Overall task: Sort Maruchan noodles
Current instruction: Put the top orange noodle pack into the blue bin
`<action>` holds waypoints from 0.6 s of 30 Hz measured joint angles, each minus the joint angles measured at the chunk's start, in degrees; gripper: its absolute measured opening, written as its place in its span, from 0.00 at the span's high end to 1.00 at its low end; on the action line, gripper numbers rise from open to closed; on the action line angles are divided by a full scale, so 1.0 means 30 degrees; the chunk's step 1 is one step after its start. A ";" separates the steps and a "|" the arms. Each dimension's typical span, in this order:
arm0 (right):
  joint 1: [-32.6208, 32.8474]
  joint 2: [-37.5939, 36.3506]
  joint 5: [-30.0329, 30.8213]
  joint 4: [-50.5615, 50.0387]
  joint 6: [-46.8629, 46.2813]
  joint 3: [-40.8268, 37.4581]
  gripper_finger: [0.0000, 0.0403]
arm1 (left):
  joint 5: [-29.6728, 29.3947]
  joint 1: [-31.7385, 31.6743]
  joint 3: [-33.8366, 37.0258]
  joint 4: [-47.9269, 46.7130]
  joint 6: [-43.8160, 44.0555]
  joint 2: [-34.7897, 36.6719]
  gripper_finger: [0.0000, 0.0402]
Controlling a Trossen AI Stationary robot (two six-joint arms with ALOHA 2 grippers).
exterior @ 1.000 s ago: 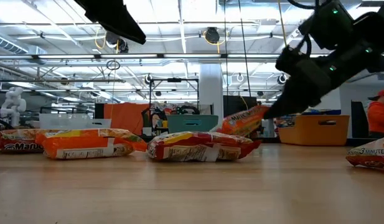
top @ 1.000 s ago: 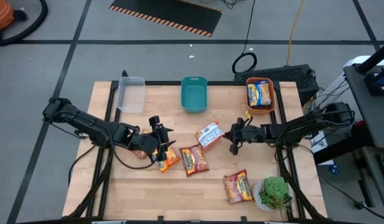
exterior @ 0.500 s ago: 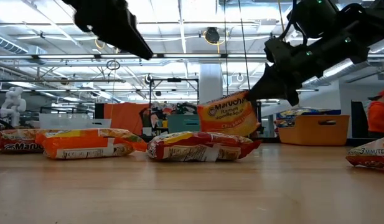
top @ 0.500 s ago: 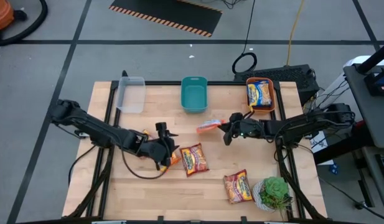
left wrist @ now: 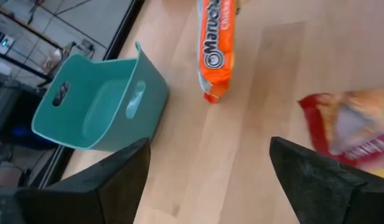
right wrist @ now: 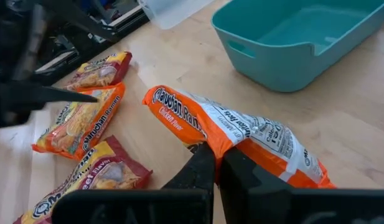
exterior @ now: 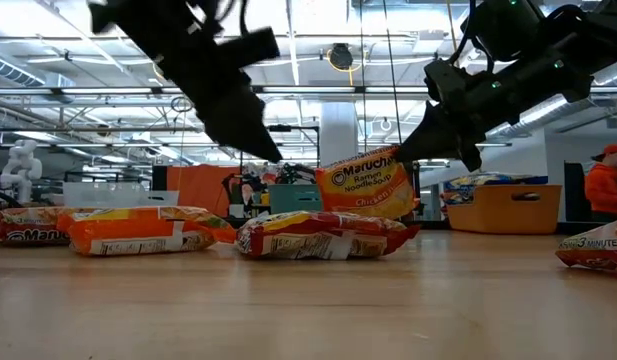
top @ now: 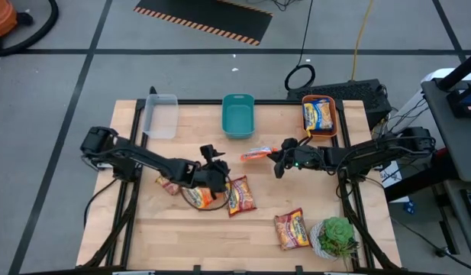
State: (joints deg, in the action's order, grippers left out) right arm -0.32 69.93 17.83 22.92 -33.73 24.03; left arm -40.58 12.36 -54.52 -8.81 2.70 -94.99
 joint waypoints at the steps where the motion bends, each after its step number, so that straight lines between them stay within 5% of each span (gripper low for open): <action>1: 0.0000 0.0000 -0.0024 0.0000 -0.0046 0.0000 1.00 | 0.0000 -0.0156 0.0000 0.0472 -0.0106 -0.0358 0.17; 9: 0.0141 0.0469 -0.0040 0.0038 -0.0615 0.0000 1.00 | 0.0007 -0.0495 0.0000 0.6790 -0.2581 -0.3178 0.17; 18: 0.1023 0.0729 -0.0047 0.0637 -0.0622 0.0000 1.00 | 0.2398 -0.1507 0.0015 0.8075 -0.3089 -0.3984 0.17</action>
State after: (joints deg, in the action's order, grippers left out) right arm 2.75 72.12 17.69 24.83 -35.59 24.03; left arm -33.38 7.84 -54.48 15.41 -6.57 -106.95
